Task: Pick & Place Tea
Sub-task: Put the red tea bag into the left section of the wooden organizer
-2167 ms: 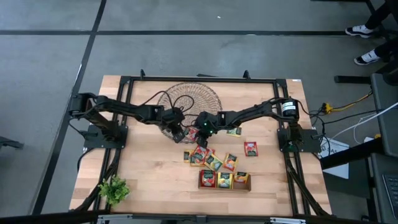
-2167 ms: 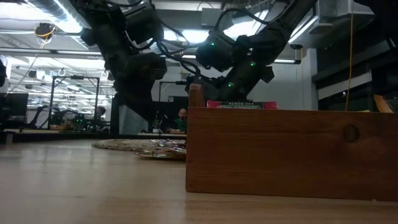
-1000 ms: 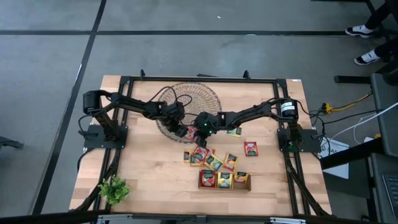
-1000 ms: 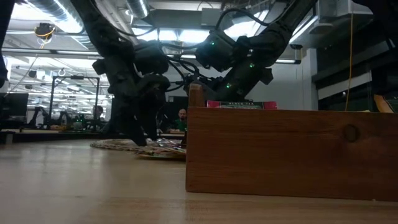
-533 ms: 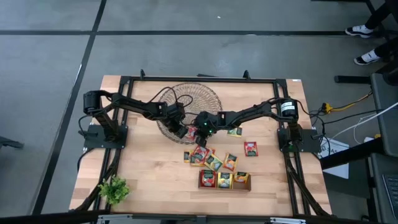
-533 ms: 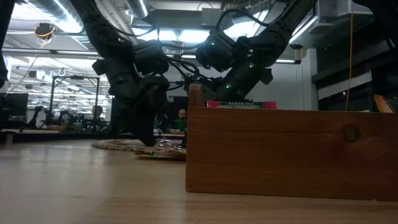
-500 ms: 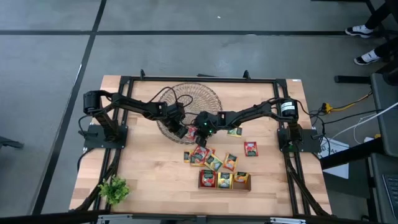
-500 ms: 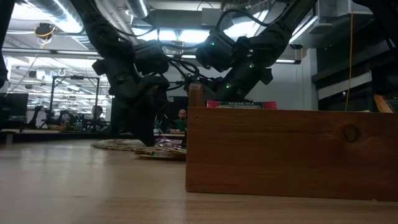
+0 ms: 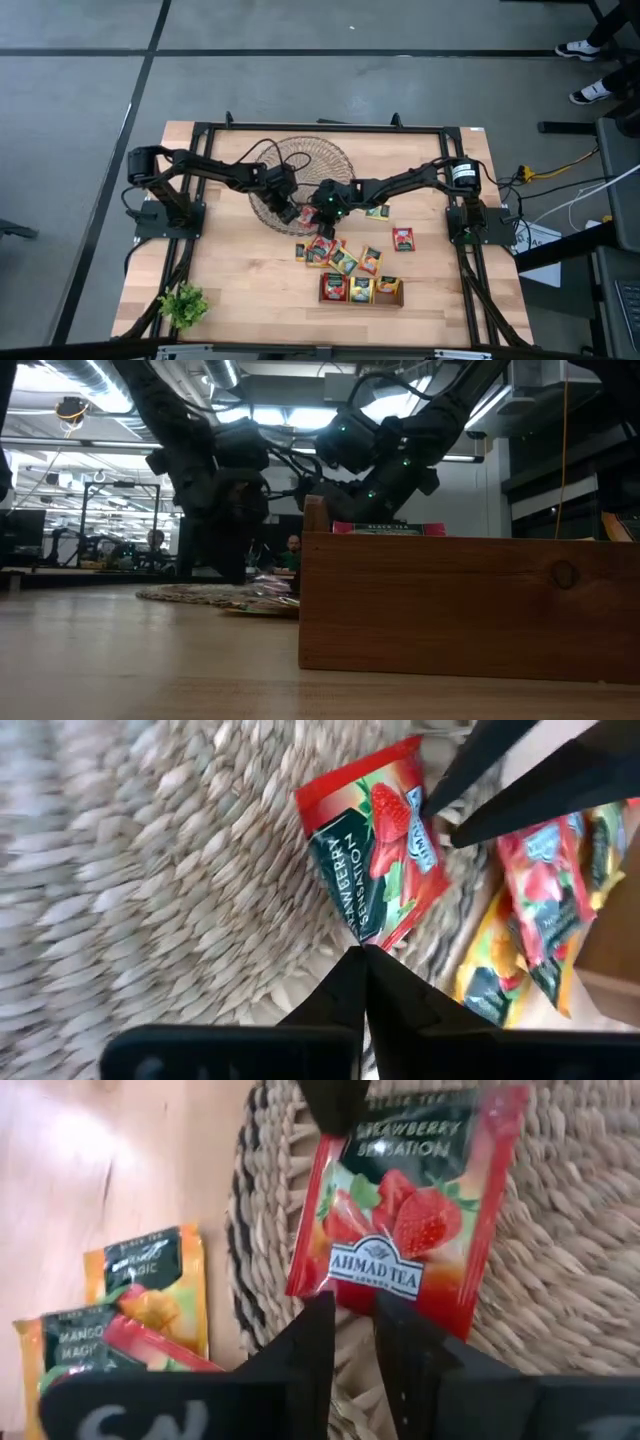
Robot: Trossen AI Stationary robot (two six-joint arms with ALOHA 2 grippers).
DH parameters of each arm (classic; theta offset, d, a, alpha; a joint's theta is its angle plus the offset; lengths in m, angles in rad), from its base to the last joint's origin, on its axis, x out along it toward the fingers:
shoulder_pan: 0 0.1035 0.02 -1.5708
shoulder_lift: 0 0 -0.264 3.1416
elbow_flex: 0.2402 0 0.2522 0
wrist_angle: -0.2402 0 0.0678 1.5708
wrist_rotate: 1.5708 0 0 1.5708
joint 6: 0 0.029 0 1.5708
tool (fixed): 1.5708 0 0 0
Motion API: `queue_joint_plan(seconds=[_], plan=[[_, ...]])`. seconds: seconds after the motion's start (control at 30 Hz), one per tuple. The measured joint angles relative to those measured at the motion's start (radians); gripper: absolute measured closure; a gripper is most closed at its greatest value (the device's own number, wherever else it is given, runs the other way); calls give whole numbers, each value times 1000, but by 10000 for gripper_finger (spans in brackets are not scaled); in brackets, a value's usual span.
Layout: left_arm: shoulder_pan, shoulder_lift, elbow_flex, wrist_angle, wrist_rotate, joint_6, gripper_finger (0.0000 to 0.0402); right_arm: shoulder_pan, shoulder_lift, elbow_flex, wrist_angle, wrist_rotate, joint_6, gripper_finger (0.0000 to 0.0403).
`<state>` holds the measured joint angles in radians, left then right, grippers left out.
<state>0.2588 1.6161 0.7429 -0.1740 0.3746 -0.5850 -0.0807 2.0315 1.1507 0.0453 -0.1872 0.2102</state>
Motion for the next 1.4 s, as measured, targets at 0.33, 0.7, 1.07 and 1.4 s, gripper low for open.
queue_joint_plan(seconds=[0.33, 0.7, 1.07, 1.4], plan=[[-13, -175, 2, -169, -90, 137, 399, 1, -140, 0, -64, -35, -43, 319], [-170, -239, 129, -343, -227, 199, 399, 14, -385, 1, -279, -53, -129, 319], [-269, -155, 309, -423, -221, 202, 400, -8, -652, 1, -716, 91, -97, 319], [-319, -15, 483, -451, -168, 256, 400, -28, -679, 1, -1023, 320, -25, 319]])
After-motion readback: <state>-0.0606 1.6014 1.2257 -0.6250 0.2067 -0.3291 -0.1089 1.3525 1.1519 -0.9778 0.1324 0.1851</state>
